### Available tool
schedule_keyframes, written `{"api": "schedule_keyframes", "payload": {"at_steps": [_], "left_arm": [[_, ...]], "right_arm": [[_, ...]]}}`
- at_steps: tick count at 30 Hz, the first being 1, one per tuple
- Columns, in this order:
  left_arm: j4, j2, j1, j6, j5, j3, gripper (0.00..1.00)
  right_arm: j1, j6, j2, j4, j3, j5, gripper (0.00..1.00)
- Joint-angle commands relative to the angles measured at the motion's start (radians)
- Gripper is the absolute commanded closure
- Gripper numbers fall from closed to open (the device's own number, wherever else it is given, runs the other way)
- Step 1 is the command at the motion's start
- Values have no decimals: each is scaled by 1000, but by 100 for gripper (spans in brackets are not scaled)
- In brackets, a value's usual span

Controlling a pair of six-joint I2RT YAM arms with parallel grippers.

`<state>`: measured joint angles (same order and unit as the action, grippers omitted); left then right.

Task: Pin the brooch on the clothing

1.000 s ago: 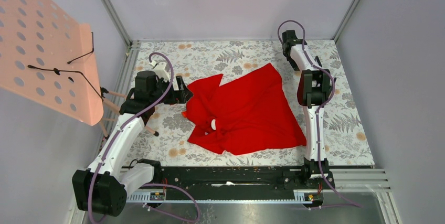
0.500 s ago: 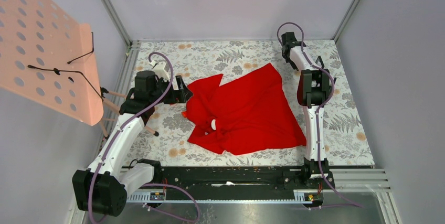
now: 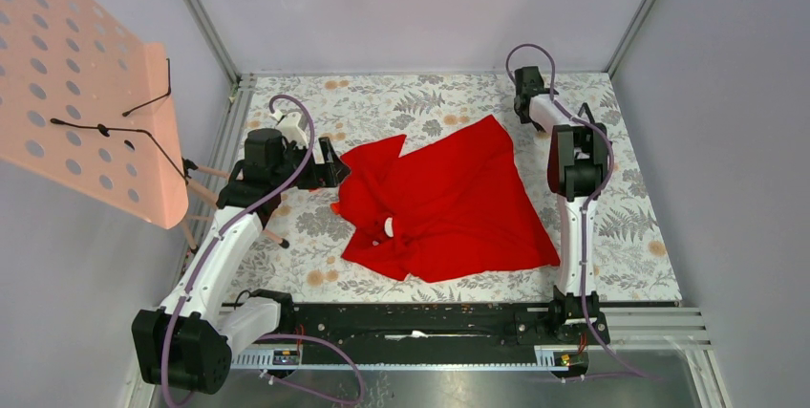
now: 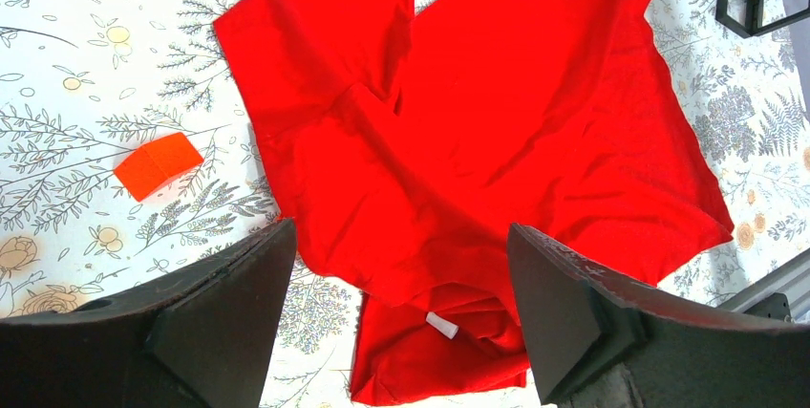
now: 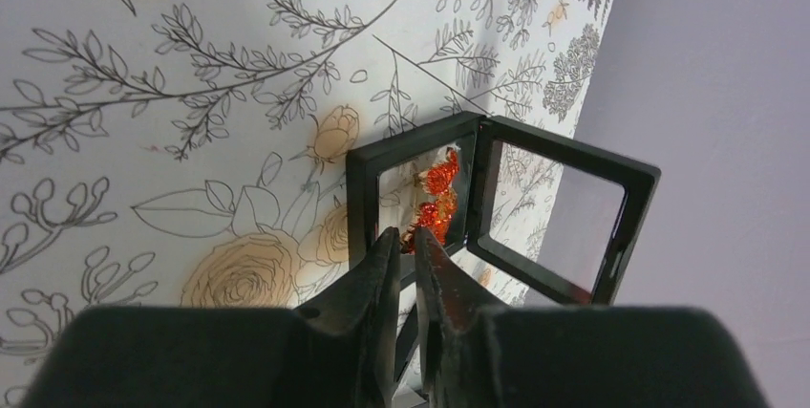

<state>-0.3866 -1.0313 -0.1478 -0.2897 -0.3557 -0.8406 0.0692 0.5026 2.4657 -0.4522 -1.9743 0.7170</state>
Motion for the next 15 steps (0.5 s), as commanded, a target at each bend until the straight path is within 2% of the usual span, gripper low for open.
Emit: {"api": "schedule_keyframes", "payload": {"at_steps": [1,7,15], "left_arm": [[61,1,10,-11,-25,5,13],[66,3,13,-12,-34,7,13],[81,11,16,-12,-71,8,13]], "right_arm": [[-8,17,-126,153,75,32,98],[-8,53,-189,269,157,66,100],[-8,-25,-275,231,186,53,100]]}}
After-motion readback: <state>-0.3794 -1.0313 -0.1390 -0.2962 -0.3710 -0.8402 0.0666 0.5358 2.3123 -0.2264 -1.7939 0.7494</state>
